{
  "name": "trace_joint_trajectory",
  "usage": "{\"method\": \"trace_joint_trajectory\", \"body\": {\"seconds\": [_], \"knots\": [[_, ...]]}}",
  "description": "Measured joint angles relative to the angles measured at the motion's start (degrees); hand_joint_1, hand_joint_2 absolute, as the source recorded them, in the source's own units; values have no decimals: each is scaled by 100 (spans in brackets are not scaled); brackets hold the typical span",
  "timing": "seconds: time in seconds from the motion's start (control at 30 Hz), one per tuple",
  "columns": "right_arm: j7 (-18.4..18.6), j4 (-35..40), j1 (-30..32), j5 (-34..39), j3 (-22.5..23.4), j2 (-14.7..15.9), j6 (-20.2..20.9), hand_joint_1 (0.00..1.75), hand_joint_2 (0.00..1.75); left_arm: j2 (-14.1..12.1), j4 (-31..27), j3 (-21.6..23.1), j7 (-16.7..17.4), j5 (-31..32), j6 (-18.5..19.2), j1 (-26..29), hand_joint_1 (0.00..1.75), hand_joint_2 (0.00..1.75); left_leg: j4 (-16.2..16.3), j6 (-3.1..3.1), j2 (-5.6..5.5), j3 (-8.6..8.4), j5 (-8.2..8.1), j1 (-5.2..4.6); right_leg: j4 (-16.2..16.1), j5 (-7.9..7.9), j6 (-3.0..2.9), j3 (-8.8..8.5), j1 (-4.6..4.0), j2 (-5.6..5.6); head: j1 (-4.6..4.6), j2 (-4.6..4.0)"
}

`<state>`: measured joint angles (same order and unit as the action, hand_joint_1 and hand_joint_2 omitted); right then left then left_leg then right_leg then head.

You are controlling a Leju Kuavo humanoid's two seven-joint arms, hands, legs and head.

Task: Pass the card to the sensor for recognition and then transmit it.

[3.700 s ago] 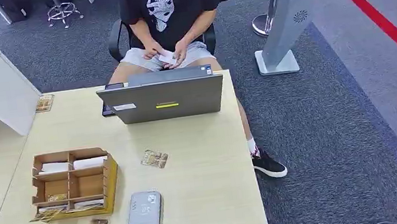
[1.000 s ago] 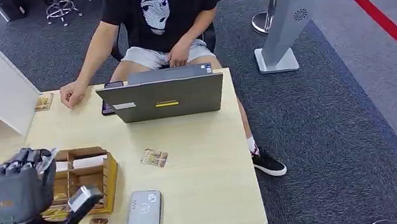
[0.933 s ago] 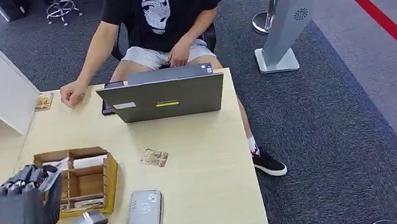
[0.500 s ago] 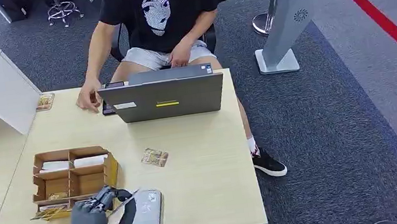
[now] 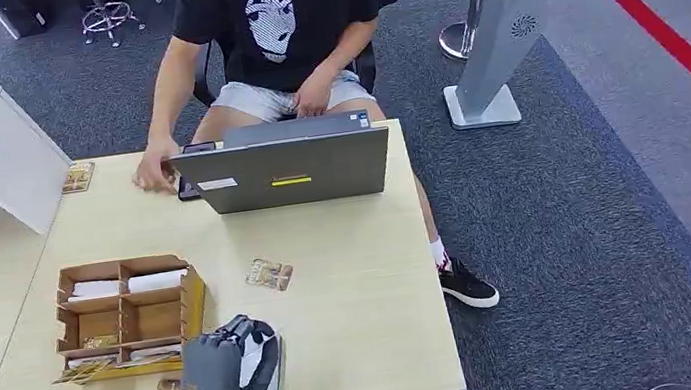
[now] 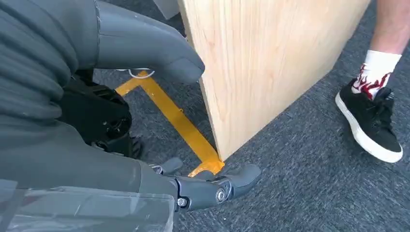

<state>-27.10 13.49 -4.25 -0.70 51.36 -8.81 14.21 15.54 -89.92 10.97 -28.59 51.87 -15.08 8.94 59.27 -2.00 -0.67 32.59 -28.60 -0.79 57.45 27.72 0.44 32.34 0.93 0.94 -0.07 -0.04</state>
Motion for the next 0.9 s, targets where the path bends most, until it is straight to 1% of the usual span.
{"method": "trace_joint_trajectory", "body": {"seconds": [0.23, 0.9], "knots": [[52, 0, 1, -2, 18, 0, -87, 0, 175, -2, 223, 0, 90, 332, -160, -40, 175, 175, 0, 0, 0, 0, 0, 0, 0, 0, 0, 0, 0, 0, 0, 0], [55, 0, 1, 15, 107, -2, -105, 0, 175, 0, 311, -2, 90, 358, -192, -47, 175, 175, 0, 0, 0, 0, 0, 0, 0, 0, 0, 0, 0, 0, 0, 0]]}}
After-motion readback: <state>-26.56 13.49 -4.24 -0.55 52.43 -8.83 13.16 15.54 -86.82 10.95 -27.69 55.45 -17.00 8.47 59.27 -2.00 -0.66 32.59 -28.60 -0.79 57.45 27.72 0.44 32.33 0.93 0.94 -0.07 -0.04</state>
